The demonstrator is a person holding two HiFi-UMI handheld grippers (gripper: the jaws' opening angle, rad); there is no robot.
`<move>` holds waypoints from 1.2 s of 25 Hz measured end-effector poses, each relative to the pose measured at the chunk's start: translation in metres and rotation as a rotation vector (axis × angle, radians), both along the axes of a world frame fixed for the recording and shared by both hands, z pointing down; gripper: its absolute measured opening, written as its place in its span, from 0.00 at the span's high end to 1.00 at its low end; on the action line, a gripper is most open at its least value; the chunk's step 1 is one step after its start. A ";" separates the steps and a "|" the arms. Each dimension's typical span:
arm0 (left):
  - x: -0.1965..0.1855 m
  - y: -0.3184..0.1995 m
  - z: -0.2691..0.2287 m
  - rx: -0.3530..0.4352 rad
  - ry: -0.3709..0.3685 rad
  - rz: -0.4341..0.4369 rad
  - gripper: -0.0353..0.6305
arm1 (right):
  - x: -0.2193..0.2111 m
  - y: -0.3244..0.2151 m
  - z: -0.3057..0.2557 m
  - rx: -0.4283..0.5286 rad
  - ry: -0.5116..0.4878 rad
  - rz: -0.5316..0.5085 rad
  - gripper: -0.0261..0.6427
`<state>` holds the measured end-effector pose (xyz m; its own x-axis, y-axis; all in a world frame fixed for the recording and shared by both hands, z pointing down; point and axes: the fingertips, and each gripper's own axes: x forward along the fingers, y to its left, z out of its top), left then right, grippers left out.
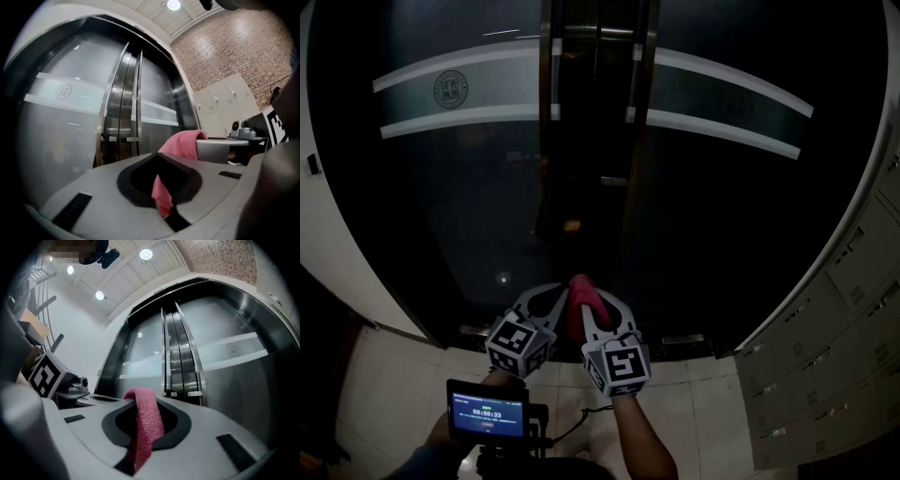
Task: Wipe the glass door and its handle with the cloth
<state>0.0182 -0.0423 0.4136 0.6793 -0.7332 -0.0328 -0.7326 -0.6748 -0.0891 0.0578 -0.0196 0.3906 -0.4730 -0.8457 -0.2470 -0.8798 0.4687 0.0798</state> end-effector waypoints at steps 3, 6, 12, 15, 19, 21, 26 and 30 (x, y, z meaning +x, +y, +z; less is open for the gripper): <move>-0.006 0.000 -0.002 -0.006 0.002 -0.004 0.93 | -0.001 -0.001 -0.002 -0.003 -0.015 0.008 0.92; -0.007 -0.002 -0.002 -0.007 0.006 -0.014 0.93 | -0.001 0.001 -0.006 0.012 -0.011 0.009 0.92; -0.002 -0.001 -0.006 0.021 -0.013 -0.016 0.93 | 0.005 0.000 -0.007 0.012 -0.006 0.024 0.92; -0.006 -0.003 -0.004 0.018 -0.017 -0.026 0.93 | 0.003 0.001 -0.008 0.014 -0.014 0.021 0.92; -0.005 -0.004 -0.002 0.011 -0.019 -0.027 0.93 | 0.003 0.000 -0.005 0.005 -0.009 0.017 0.92; -0.001 -0.003 -0.001 0.011 -0.022 -0.024 0.92 | 0.005 0.000 -0.006 0.014 -0.006 0.018 0.92; 0.005 -0.002 -0.002 0.015 -0.018 -0.026 0.92 | 0.007 0.000 -0.003 0.002 0.006 0.019 0.92; 0.007 -0.004 -0.001 0.014 -0.022 -0.032 0.93 | 0.011 -0.001 -0.002 0.000 0.007 0.021 0.92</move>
